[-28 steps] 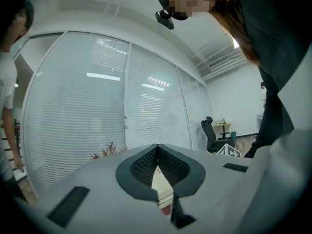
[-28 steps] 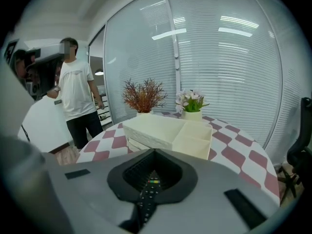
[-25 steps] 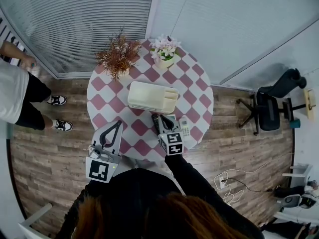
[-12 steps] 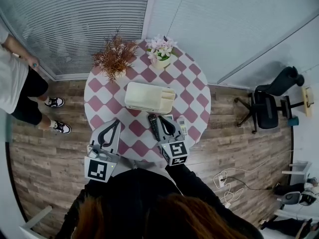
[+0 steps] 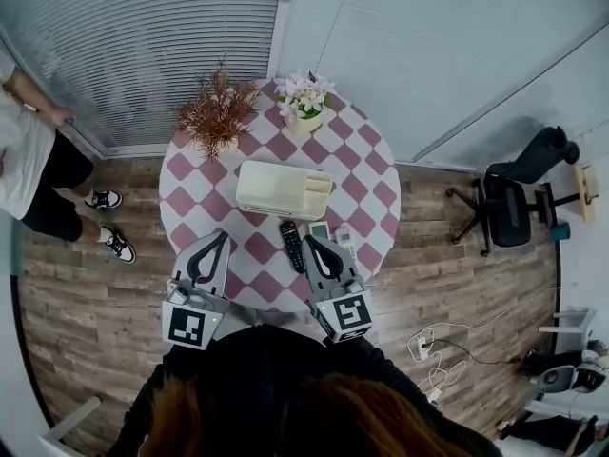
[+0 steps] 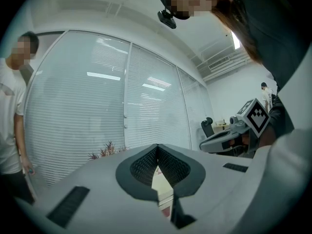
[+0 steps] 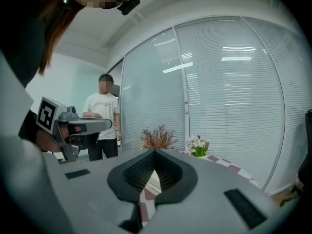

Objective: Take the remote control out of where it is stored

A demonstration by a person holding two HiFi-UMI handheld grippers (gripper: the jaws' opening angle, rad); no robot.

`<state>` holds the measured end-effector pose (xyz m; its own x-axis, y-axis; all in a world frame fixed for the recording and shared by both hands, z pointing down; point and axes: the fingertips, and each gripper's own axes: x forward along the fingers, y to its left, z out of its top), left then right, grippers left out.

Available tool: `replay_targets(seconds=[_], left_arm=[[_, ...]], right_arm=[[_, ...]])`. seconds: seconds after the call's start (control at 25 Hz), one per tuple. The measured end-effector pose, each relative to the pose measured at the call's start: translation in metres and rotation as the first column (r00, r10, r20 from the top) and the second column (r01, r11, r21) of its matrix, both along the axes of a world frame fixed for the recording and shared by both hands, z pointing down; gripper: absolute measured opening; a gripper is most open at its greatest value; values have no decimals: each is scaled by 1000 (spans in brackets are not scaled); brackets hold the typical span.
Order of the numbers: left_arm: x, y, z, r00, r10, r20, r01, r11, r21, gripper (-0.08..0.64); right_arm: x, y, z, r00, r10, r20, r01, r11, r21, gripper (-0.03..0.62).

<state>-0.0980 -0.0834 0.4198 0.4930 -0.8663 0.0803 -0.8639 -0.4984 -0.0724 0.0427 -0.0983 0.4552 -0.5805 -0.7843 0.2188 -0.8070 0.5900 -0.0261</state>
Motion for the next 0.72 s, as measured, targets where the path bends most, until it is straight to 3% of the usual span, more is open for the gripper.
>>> replay_targets(seconds=[0.72], left_arm=[[7, 4, 0, 1000, 6, -11, -6, 1000, -2, 6]], right_arm=[[-6, 10, -56, 998, -35, 60, 31, 997, 75, 14]])
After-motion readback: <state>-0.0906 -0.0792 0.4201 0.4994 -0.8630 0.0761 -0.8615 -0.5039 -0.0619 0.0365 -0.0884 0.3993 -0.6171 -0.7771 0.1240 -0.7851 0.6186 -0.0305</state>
